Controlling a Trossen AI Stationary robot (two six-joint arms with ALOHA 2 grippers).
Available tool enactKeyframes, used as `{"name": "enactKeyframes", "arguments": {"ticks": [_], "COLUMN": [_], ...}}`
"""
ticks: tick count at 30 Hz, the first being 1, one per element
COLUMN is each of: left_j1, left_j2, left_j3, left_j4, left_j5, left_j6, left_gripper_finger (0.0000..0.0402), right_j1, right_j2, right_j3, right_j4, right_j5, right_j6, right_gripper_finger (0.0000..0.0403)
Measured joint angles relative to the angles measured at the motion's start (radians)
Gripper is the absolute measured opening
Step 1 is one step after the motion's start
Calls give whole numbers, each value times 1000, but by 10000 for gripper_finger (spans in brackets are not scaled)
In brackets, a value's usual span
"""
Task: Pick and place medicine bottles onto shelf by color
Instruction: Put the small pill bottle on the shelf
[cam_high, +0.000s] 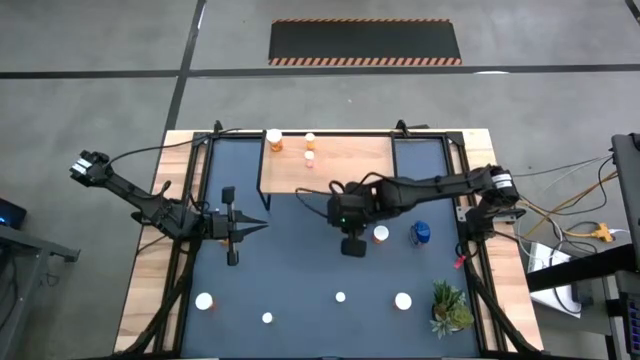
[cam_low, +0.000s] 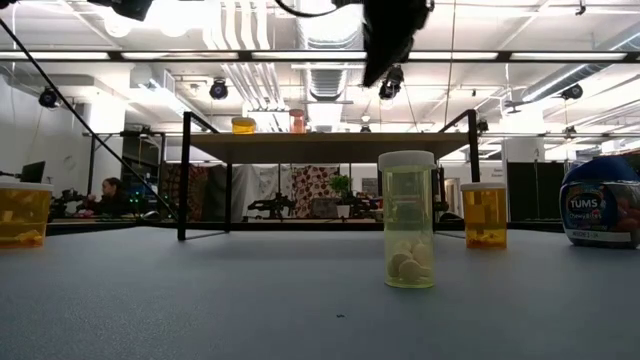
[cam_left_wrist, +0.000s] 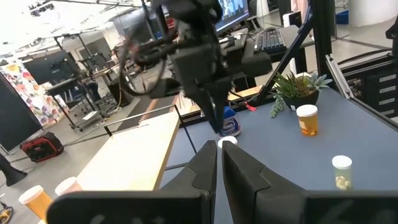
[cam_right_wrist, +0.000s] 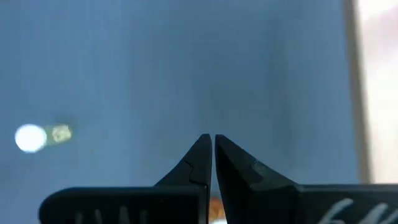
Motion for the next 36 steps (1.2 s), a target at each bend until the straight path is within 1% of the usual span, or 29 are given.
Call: {"name": "enactKeyframes", "arguments": {"ticks": [3,6,10,13,17,20,23,25,27,31,36], "left_j1": [0,0,0,0,0,0,0,0,0,0,0], "left_j2": [0,0,0,0,1,3,3,3,3,3,3], "left_j3": [0,0,0,0,0,0,0,0,0,0,0], "left_j4": [0,0,0,0,0,0,1,0,1,1,8], "left_j5": [0,0,0,0,0,0,0,0,0,0,0], "left_j6": [0,0,0,0,0,0,0,0,0,0,0], "left_gripper_finger": [8,8,8,8,8,8,8,8,8,8,8], "right_j1": [11,24,48,58,62,63,65,74,92,142,203], "right_j2": [-22,-54,-101,-124,-128,-129,-129,-130,-130,-130,-130], "right_j3": [-68,-150,-271,-351,-426,-464,-468,-467,-467,-466,-466], "right_j4": [6,55,210,338,477,575,611,636,644,651,672], "right_j5": [0,2,4,4,-3,-73,-156,-205,-238,-243,-221], "right_j6": [31,64,64,33,-17,-19,-19,-18,-17,13,34], "right_gripper_finger": [13,13,13,13,13,13,18,33,55,117,204]}}
